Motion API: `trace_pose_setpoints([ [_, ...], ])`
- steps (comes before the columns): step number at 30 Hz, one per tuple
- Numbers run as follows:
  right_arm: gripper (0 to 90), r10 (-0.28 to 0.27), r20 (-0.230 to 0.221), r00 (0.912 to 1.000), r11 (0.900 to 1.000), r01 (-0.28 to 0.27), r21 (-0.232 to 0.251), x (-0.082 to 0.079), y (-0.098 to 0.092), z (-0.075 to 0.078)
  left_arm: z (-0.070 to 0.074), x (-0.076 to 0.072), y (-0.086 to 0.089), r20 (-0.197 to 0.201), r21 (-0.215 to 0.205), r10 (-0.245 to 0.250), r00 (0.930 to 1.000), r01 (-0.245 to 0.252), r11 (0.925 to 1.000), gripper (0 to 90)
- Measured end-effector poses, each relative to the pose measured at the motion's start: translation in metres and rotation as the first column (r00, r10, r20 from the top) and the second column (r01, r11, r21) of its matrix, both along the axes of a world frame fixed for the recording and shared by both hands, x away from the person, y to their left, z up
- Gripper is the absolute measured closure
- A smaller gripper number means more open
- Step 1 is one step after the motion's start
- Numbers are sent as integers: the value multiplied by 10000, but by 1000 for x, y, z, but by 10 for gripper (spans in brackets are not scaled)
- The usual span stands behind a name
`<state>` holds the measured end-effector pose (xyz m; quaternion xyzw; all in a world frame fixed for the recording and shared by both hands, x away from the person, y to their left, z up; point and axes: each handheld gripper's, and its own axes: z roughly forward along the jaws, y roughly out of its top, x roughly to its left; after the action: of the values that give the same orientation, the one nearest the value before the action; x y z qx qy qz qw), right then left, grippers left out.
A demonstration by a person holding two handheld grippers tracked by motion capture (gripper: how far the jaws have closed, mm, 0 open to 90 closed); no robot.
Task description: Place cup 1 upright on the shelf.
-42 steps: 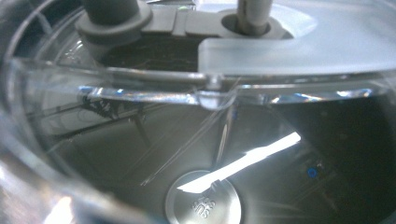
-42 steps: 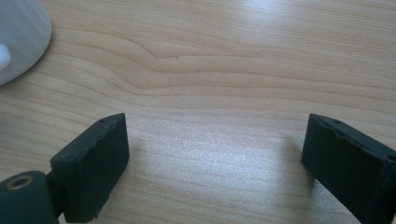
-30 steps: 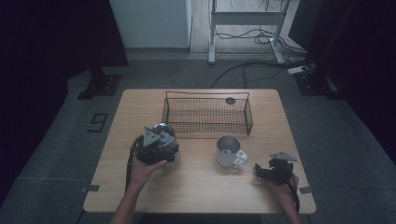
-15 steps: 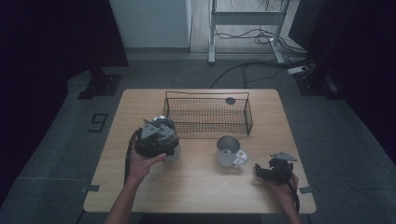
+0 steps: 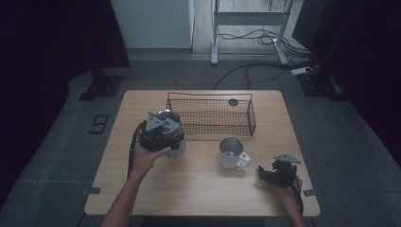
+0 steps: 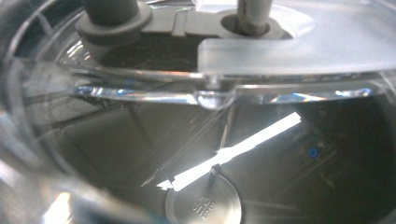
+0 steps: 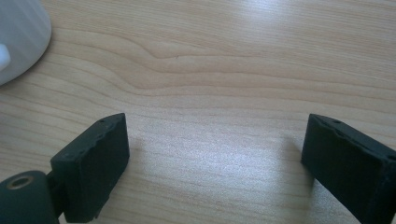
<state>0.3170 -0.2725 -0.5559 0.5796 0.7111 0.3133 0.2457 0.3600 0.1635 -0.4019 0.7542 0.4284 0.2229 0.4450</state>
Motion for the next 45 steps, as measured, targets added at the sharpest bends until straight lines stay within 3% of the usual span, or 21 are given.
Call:
trace_pose_setpoints([
  [12, 73, 18, 6, 10000, 10000, -17, -19, 0, 0, 0, 11, 12, 1, 78, 40, 151, 9999, -152, 9999, 42],
  [30, 73, 41, -3, 10000, 10000, -41, -34, 0, 0, 0, 17, 23, -1, -65, 49, 292, 9996, -291, 9996, 42],
  [45, 78, 30, 27, 10000, 10000, -30, -23, 0, 0, 0, 31, 29, -3, 104, 14, 302, 9995, -302, 9995, 42],
])
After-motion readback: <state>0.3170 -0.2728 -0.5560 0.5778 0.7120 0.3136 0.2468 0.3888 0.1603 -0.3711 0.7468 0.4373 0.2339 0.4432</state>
